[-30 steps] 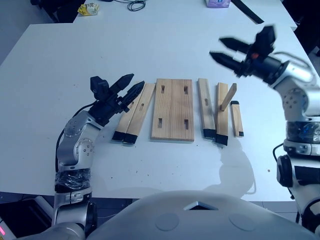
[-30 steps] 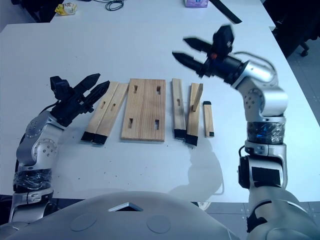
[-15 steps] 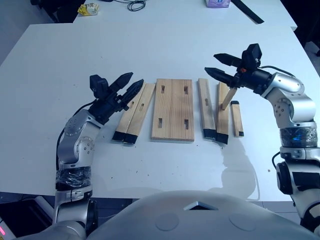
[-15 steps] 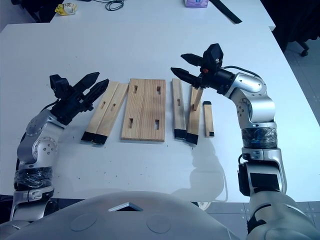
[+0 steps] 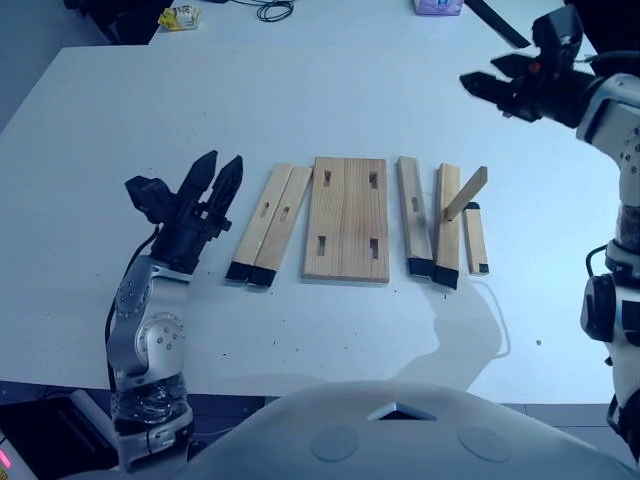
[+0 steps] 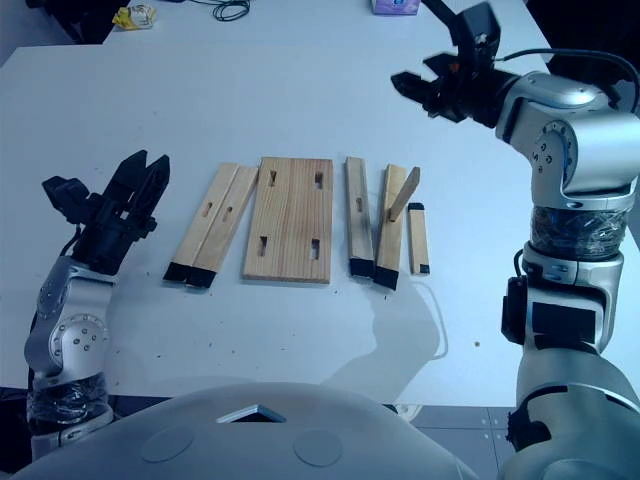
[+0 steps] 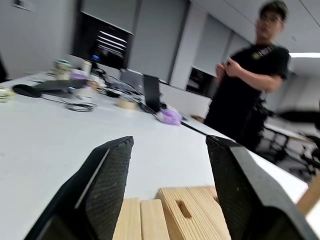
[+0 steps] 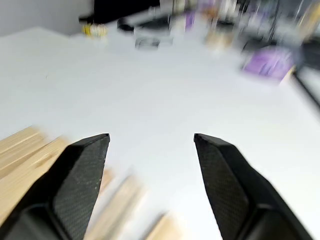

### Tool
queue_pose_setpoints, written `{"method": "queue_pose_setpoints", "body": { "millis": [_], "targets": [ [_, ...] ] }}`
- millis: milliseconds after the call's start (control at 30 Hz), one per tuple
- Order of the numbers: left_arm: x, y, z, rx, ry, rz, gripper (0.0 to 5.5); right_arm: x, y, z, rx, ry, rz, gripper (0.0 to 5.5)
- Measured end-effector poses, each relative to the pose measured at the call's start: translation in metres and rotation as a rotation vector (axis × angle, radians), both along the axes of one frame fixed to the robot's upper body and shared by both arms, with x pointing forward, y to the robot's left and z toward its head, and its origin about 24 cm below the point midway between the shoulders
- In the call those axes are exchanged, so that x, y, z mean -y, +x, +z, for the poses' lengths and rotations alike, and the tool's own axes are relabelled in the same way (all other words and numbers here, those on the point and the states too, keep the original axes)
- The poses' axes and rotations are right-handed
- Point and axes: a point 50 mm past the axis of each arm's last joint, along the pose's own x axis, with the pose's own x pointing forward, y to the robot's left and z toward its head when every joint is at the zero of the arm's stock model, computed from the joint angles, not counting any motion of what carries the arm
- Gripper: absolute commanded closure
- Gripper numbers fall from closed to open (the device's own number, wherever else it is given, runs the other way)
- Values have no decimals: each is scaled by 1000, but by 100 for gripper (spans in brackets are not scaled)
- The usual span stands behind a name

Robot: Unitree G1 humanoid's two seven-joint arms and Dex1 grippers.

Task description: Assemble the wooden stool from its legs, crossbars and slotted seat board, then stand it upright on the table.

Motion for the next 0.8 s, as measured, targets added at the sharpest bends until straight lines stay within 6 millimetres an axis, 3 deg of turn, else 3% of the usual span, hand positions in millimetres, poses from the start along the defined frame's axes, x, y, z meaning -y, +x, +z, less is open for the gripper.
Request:
{"method": "queue_pose_setpoints", "body": {
  "millis": [100, 233, 467, 800],
  "targets": [
    [-11, -12, -2, 14, -44, 133, 281, -13, -16, 12, -96, 4, 190, 239],
    [-24, -20, -6, 9, -49, 226, 281, 6, -17, 26, -136, -94, 223, 239],
    [-29, -39, -27, -39, -102, 333, 281, 35, -14, 13, -217, -260, 340, 239],
    [-33, -54, -43, -94, -115, 384, 281, 63, -42, -21, -361, -285, 592, 239]
  ]
}}
